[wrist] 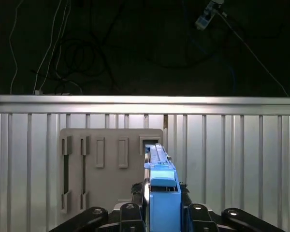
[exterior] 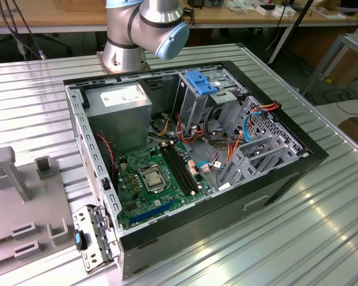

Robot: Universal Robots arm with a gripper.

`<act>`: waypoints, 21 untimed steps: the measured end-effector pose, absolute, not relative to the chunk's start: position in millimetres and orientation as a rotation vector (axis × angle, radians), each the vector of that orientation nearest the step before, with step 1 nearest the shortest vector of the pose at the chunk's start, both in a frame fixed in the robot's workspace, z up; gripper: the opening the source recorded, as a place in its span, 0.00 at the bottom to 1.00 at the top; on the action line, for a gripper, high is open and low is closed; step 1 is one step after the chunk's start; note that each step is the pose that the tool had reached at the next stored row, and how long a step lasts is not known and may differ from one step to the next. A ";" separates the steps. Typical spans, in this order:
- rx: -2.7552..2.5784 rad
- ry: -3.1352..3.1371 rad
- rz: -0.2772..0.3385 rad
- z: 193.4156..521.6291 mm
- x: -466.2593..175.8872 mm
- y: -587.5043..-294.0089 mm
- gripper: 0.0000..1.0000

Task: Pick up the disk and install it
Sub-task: 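Pick up the disk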

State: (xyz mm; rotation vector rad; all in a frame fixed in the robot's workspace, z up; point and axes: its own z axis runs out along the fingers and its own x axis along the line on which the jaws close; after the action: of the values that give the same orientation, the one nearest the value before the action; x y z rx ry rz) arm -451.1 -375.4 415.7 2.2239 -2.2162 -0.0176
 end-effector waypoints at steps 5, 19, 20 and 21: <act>2.224 -2.216 -0.018 440.4 -451.1 -375.3 0.37; 2.224 -2.216 -0.018 483.7 -451.1 -375.4 0.37; 2.224 -2.216 -0.018 486.6 -451.1 -375.3 0.37; 2.224 -2.216 -0.018 490.4 -451.1 -375.3 0.37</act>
State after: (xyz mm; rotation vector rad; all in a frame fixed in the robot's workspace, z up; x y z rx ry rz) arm -451.1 -375.3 490.4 2.2238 -2.2161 -0.0176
